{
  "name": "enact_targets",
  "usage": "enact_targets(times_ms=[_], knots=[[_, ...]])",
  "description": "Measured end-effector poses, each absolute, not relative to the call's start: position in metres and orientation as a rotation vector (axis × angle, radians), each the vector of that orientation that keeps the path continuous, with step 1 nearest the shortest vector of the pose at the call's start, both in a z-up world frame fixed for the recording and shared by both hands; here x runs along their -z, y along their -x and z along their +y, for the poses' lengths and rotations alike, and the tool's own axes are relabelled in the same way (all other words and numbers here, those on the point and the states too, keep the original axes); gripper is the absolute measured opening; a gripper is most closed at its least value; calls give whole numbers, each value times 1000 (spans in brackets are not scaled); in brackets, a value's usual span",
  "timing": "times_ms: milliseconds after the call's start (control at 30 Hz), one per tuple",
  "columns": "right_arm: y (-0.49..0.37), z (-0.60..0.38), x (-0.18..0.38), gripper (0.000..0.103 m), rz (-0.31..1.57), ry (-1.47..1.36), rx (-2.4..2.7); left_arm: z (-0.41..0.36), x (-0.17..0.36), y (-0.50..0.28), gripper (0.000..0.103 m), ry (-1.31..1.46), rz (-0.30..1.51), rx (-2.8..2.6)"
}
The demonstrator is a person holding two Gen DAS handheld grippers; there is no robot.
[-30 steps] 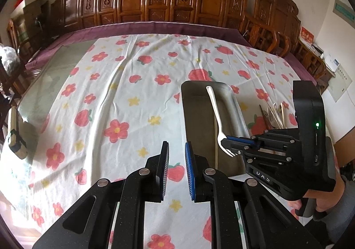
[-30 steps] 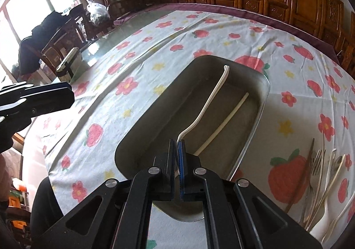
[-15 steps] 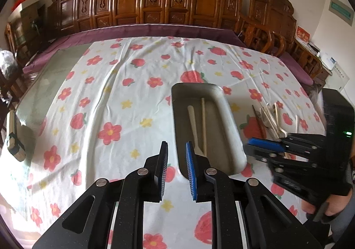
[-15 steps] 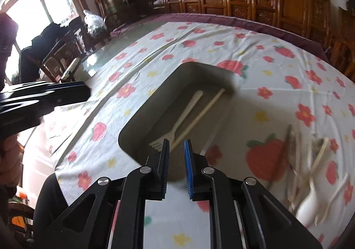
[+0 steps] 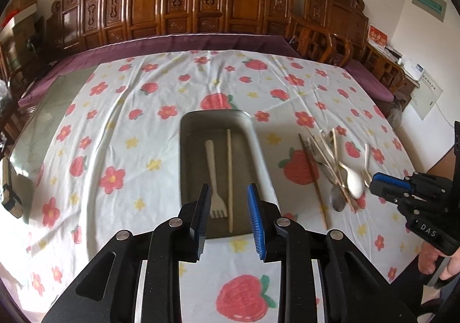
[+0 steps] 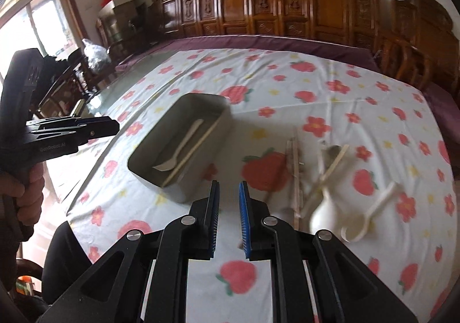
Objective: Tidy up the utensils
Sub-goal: 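Move the right tool to the white plastic spoon and grasp its handle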
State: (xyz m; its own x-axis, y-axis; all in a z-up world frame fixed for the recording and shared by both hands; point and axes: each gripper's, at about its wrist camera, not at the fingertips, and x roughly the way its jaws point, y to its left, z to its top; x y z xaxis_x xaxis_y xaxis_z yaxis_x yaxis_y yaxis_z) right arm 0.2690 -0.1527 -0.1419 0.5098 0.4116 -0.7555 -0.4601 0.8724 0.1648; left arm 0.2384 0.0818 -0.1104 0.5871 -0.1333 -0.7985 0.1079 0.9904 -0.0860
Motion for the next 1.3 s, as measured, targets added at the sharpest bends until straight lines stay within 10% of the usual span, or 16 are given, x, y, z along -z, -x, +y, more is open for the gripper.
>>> enact_targets(times_ms=[1300], knots=[[-336, -299, 251, 36, 1068, -100, -214, -53, 198, -276, 39, -40, 1089, 288]])
